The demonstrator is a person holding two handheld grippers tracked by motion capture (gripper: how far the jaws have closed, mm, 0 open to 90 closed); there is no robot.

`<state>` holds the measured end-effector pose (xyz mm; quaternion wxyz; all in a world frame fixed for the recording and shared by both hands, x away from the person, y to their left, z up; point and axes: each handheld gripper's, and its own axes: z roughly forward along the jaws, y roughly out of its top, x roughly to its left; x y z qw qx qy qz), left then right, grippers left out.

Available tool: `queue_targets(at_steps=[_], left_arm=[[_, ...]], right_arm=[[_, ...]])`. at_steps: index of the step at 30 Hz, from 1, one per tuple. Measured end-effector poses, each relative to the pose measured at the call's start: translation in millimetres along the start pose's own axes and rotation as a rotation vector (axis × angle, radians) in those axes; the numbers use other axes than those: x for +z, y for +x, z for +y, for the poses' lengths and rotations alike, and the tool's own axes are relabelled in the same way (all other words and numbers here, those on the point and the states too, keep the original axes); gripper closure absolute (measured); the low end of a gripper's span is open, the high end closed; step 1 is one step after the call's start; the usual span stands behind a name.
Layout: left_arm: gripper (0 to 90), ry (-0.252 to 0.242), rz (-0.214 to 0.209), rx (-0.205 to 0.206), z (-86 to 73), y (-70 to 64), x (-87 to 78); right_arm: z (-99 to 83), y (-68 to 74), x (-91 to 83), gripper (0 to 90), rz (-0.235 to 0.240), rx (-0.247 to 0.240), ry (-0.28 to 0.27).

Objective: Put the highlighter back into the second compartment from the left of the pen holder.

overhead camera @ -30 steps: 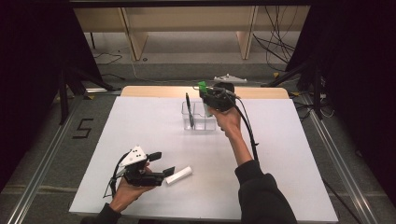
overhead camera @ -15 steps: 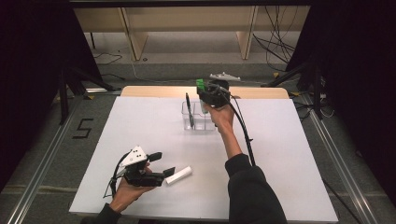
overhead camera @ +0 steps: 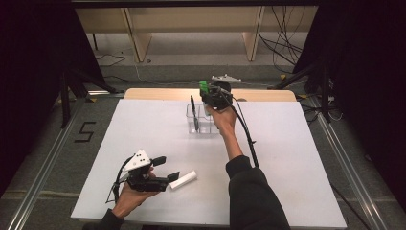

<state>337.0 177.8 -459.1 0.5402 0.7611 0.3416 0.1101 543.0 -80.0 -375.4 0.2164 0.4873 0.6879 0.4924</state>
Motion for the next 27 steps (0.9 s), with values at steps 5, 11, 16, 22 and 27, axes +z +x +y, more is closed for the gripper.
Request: queue_targets(at_steps=[5, 11, 16, 22, 27], left_arm=[[17.8, 0.0, -0.001, -0.001, 0.0, 0.0, 0.0], [17.8, 0.004, -0.002, 0.003, 0.1, -0.2, -0.3], [17.8, 0.004, -0.003, 0.003, 0.1, -0.3, -0.3], [17.8, 0.007, -0.004, 0.005, 0.1, -0.3, -0.3], [17.8, 0.005, -0.005, 0.007, 0.1, -0.4, -0.4]], right_arm=[[-2.1, 0.5, 3.6, 67.3, -0.01, 0.003, 0.0], [-3.6, 2.1, 7.5, 67.3, -0.018, -0.005, -0.007], [-5.6, 1.9, 12.4, 67.2, -0.03, -0.004, -0.006], [-8.7, 3.7, 17.1, 67.2, -0.036, -0.009, -0.008], [-12.4, 6.5, 21.2, 67.2, -0.041, -0.017, -0.003]])
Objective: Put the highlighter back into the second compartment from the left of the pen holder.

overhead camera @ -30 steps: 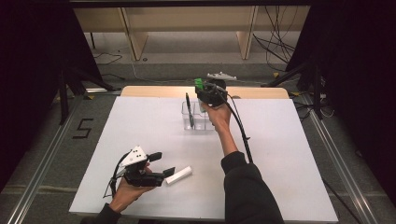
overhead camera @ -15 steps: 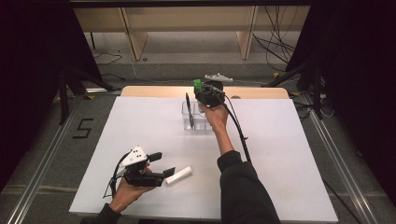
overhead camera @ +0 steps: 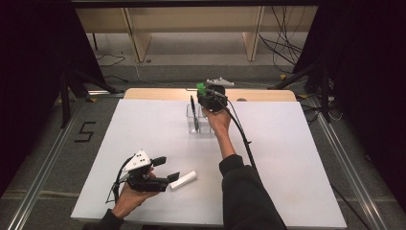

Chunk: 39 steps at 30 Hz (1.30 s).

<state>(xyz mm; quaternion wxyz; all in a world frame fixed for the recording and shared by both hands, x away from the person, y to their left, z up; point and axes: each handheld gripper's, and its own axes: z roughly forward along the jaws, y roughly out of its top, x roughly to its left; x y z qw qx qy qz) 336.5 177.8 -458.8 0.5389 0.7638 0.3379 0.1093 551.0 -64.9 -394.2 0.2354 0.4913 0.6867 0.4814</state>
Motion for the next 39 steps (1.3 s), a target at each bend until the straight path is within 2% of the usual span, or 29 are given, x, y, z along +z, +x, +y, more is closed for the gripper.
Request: queue_targets(at_steps=[19, 35, 37, 39], left_arm=[[17.8, 0.004, -0.003, -0.004, -0.4, -0.5, 1.1], [17.8, 0.012, -0.004, 0.003, -0.6, -0.4, 1.2], [17.8, 0.013, -0.003, 0.003, -0.7, -0.4, 1.3], [17.8, 0.012, -0.004, 0.001, -0.8, -0.4, 1.3]], right_arm=[[-8.5, 4.3, 6.5, 67.0, -0.01, -0.018, 0.013], [-18.1, 2.6, 6.4, 66.5, -0.004, -0.002, 0.02], [-19.1, 2.6, 5.7, 65.2, -0.004, -0.009, 0.024], [-20.4, 1.6, 4.0, 58.5, 0.014, -0.002, 0.039]])
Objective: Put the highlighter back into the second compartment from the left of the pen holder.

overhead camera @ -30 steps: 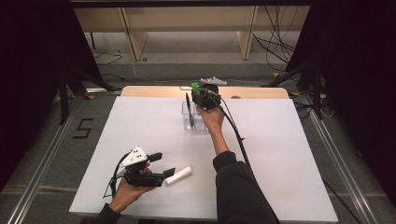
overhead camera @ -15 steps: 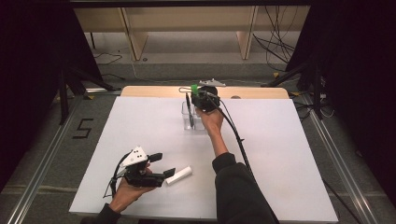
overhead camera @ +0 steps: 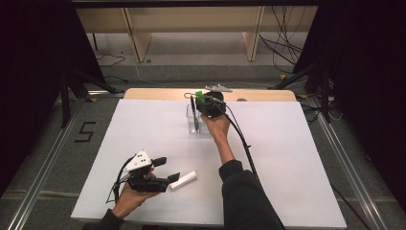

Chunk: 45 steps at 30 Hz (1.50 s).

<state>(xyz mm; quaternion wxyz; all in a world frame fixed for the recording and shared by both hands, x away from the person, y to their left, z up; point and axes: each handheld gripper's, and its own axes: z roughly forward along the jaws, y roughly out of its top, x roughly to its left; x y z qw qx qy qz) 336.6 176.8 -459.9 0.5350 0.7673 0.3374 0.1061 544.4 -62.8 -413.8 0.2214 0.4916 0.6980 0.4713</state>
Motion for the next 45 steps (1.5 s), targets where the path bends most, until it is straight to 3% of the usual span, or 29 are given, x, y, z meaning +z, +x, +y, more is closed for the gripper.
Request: queue_targets(at_steps=[3, 6, 9, 14, 23, 30, 36, 45], left_arm=[[17.8, -0.001, 0.001, -0.002, -0.2, -0.1, 0.6], [17.9, 0.003, 0.001, 0.001, -0.3, -0.4, 1.2], [17.8, 0.007, 0.003, -0.002, -0.6, -0.3, 1.9], [17.8, 0.012, 0.001, -0.012, -1.1, 0.1, 2.5], [17.7, 0.024, 0.002, -0.007, -1.8, 0.4, 4.0], [17.7, 0.031, 0.003, -0.009, -2.2, 0.3, 4.1], [17.7, 0.035, 0.006, -0.01, -2.7, 1.4, 4.2], [17.8, 0.04, 0.007, -0.015, -3.0, 2.2, 4.3]], right_arm=[[-1.1, -0.9, -5.1, 49.1, 0.008, 0.001, 0.008], [2.7, -2.7, -13.5, 42.5, 0.025, 0.018, -0.027], [9.2, -3.7, -22.3, 39.4, 0.044, 0.031, -0.051], [14.2, -8.8, -33.0, 35.9, 0.059, 0.038, -0.029], [15.1, -18.7, -53.8, 32.2, 0.134, 0.06, 0.023], [11.5, -22.0, -80.7, 31.2, 0.177, 0.043, 0.031], [-0.5, -24.5, -100.7, 31.0, 0.185, 0.022, 0.054], [-19.0, -32.2, -122.0, 31.0, 0.206, 0.03, 0.049]])
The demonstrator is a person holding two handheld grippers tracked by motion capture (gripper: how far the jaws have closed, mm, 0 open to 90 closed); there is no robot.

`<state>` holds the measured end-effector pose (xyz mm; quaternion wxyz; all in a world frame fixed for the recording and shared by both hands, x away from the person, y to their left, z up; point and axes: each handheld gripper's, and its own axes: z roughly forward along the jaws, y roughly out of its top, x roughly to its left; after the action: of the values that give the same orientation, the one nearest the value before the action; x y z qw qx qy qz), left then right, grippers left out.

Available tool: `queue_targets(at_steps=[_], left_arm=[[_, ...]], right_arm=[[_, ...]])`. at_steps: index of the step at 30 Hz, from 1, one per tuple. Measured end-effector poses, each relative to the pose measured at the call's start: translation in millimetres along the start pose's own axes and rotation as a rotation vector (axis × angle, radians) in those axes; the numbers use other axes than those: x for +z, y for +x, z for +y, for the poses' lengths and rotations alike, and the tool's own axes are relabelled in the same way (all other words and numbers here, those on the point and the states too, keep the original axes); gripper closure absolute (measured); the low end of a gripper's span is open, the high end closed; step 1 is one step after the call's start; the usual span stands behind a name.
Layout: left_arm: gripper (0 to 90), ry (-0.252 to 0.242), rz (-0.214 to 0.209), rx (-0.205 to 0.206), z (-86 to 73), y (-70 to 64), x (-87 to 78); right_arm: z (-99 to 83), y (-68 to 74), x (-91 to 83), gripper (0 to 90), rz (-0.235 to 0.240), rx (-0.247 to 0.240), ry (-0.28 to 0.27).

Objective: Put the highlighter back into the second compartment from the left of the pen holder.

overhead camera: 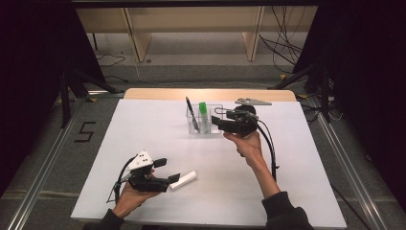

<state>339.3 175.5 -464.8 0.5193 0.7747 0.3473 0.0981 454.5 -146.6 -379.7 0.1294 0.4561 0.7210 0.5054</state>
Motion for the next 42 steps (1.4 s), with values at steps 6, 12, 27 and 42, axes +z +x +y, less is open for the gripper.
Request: queue_targets(at_steps=[6, 12, 27, 42], left_arm=[[17.8, 0.017, -0.006, 0.002, -0.1, -1.7, 2.2], [17.8, 0.025, -0.017, -0.001, 0.5, -2.1, 2.7], [17.8, 0.071, -0.03, 0.011, 0.5, -6.2, 6.5], [17.8, 0.123, -0.026, -0.003, 3.2, -4.9, 9.8]], right_arm=[[-14.8, -0.3, -10.1, 29.5, -0.022, -0.022, 0.003], [-29.0, -0.7, -18.7, 28.4, -0.002, -0.016, 0.007], [-67.8, 0.0, -44.6, 27.7, 0.005, -0.017, 0.005], [-84.8, 2.3, -47.7, 26.5, 0.026, -0.025, 0.039]])
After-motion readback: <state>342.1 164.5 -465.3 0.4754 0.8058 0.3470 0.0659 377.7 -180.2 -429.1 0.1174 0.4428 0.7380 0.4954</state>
